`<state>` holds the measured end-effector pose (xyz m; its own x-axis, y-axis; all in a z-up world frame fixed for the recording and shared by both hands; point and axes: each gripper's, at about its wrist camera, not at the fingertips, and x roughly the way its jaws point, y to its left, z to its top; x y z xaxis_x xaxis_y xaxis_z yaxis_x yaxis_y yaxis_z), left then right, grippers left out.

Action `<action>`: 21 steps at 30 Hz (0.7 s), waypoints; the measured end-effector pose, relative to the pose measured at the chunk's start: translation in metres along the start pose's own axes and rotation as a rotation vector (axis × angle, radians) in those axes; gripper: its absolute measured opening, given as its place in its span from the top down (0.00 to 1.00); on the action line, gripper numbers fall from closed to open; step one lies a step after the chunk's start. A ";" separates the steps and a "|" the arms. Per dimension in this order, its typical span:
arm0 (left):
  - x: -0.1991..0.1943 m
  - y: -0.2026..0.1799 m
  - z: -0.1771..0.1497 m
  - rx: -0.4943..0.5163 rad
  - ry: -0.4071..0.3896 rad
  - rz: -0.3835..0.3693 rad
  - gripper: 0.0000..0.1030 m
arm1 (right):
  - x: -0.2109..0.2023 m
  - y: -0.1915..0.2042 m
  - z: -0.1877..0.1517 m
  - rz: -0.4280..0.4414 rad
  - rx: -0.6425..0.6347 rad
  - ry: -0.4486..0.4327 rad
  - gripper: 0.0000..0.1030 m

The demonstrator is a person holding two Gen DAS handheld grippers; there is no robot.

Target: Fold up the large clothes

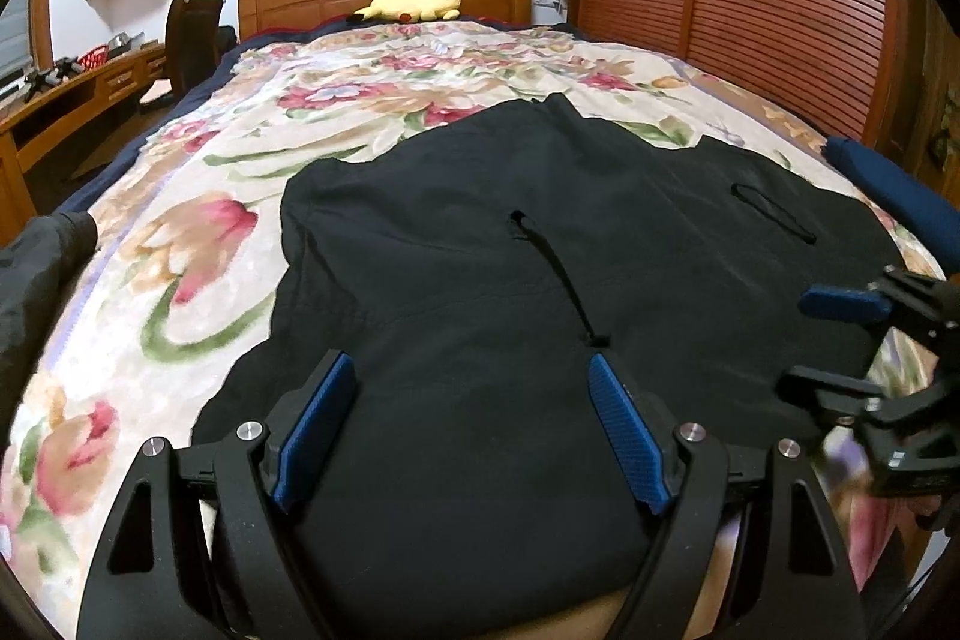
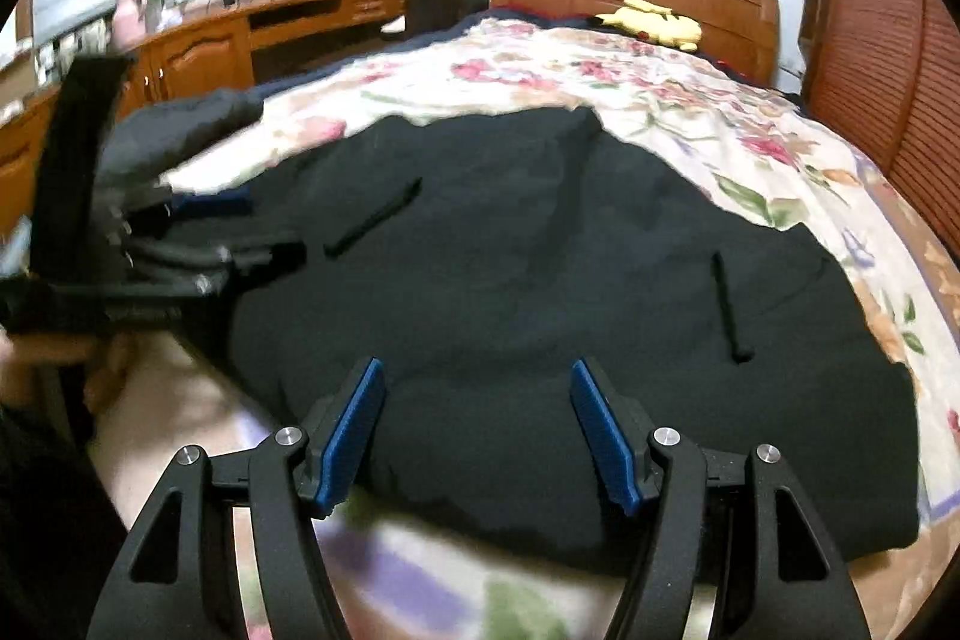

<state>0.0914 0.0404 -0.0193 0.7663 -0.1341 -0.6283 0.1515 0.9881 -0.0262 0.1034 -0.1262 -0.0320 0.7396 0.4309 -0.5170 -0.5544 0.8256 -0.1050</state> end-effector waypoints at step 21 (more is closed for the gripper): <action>-0.030 0.022 -0.016 -0.051 -0.058 0.031 0.21 | -0.042 -0.129 -0.035 -0.174 0.165 0.012 0.35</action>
<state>0.0615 0.0677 -0.0139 0.8054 -0.1066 -0.5830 0.0965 0.9942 -0.0484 0.1304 -0.2635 -0.0269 0.8134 0.2737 -0.5132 -0.3487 0.9357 -0.0536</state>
